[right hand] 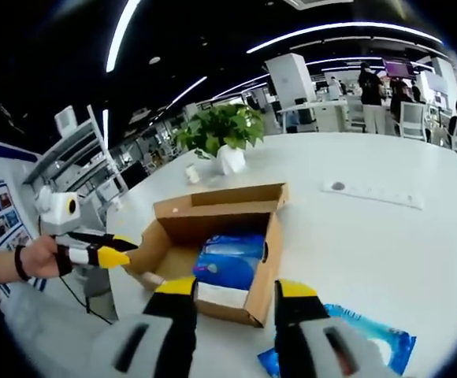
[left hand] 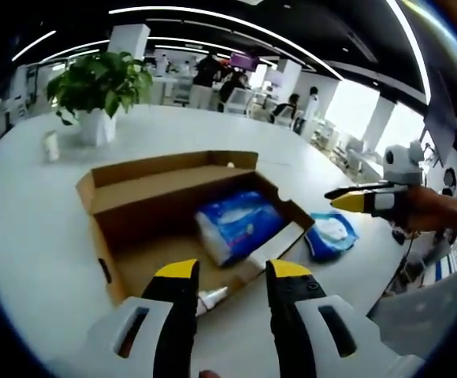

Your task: Operate the shoe box by opening the lid, removing the specified soft item, and placing it in the target area until the item is outside and the box remains undamaged.

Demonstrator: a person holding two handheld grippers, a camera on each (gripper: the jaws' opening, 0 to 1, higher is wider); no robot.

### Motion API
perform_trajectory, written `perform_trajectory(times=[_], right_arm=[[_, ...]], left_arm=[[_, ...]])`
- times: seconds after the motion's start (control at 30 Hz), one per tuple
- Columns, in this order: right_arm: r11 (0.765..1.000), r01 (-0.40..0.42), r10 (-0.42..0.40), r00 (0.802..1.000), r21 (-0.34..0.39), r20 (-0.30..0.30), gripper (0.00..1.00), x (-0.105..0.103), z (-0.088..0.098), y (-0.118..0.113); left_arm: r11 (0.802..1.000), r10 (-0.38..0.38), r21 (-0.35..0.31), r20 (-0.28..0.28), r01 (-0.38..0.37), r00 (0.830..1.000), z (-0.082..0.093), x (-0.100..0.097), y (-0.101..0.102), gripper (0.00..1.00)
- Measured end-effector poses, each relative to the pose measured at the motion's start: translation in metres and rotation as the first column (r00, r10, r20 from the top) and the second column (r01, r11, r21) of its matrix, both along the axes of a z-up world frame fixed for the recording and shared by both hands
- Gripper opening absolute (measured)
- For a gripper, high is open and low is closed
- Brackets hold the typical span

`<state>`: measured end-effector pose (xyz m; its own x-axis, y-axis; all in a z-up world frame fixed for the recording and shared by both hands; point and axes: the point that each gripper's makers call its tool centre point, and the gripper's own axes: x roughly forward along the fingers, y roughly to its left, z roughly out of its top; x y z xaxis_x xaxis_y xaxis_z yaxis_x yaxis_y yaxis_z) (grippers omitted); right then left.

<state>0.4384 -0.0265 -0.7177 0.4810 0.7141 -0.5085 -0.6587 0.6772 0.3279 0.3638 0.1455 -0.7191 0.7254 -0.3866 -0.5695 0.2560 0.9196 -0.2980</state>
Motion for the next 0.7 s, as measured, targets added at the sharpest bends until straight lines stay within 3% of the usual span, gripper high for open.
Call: perform_trajectory(times=[0.3,0.7], right_arm=[[0.999,-0.042,0.042,0.999,0.0,0.009,0.36,0.014,0.004,0.018],[0.993,-0.119,0.119,0.993,-0.025,0.006,0.36,0.019,-0.005,0.047]], left_arm=[[1.0,0.009,-0.006,-0.006,-0.009,1.0,-0.002,0.0,0.002,0.34],[1.0,0.021,-0.001,-0.005,-0.021,1.0,-0.003,0.0,0.006,0.34]])
